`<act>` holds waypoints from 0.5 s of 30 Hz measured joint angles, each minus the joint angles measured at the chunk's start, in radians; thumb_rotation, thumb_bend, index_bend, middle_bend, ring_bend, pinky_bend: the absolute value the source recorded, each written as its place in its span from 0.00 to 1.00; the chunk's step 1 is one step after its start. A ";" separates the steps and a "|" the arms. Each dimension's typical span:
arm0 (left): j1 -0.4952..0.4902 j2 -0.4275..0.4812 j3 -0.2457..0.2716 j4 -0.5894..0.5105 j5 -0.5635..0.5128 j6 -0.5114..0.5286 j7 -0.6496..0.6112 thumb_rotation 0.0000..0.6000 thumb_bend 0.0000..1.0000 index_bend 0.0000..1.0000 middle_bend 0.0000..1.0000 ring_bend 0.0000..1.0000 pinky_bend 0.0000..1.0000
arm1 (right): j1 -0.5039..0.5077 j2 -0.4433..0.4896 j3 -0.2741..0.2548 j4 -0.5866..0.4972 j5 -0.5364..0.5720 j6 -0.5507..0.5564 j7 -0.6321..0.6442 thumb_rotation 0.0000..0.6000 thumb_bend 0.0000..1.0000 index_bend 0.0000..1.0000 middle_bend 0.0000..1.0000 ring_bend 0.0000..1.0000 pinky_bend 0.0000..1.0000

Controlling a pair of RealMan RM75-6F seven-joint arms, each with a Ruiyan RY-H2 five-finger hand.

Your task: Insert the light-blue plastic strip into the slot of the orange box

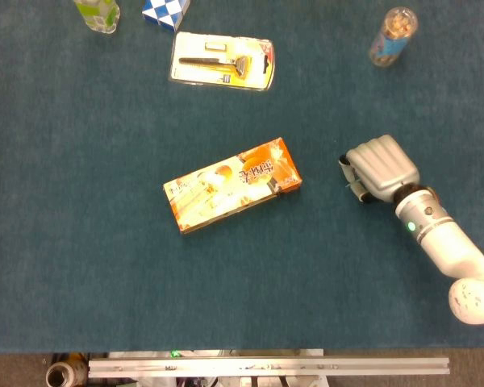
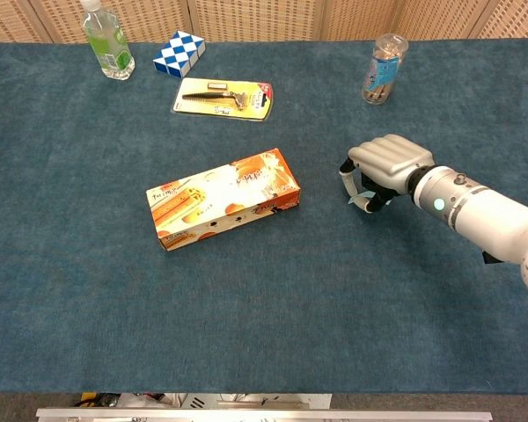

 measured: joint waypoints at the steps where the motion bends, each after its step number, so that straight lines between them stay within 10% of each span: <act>1: 0.000 0.001 0.000 -0.001 0.000 0.000 0.001 1.00 0.35 0.08 0.27 0.29 0.30 | 0.000 0.005 0.006 -0.011 -0.001 -0.002 0.014 1.00 0.38 0.62 1.00 1.00 1.00; 15: 0.009 0.005 0.005 -0.019 0.010 0.017 0.006 1.00 0.35 0.08 0.27 0.29 0.30 | 0.025 0.097 0.143 -0.165 0.028 -0.130 0.331 1.00 0.39 0.62 1.00 1.00 1.00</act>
